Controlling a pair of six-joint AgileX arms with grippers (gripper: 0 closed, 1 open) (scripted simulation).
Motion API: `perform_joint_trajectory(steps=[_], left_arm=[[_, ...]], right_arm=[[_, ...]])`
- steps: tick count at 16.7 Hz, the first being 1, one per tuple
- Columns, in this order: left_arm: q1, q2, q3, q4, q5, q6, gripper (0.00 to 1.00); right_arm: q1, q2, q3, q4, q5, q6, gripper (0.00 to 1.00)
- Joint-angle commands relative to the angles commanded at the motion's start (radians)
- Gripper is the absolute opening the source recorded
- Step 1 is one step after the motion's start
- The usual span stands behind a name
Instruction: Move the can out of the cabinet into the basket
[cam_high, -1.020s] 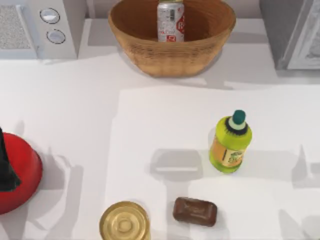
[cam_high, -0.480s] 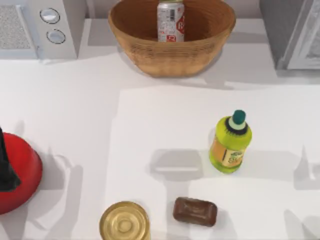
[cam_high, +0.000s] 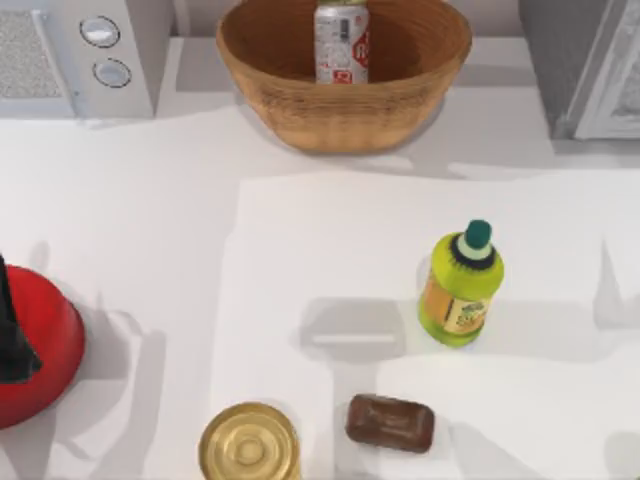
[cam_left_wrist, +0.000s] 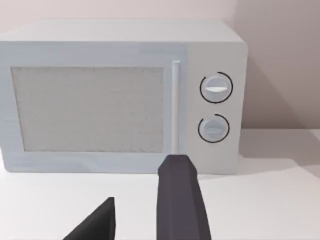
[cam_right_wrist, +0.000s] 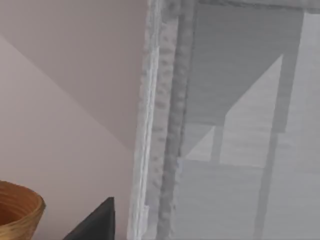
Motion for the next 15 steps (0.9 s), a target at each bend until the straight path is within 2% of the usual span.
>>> perform_joint_trajectory(steps=[8, 11, 15], left_arm=[[0.0, 0.0, 0.0, 0.0, 0.0, 0.0, 1.0], [0.0, 0.0, 0.0, 0.0, 0.0, 0.0, 1.0], [0.0, 0.0, 0.0, 0.0, 0.0, 0.0, 1.0]], right_arm=[[-0.419, 0.617, 0.171, 0.513, -0.421, 0.006, 1.0], [-0.56, 0.828, 0.195, 0.639, -0.533, 0.014, 1.0], [-0.702, 1.049, 0.196, 0.736, -0.628, 0.028, 1.0]])
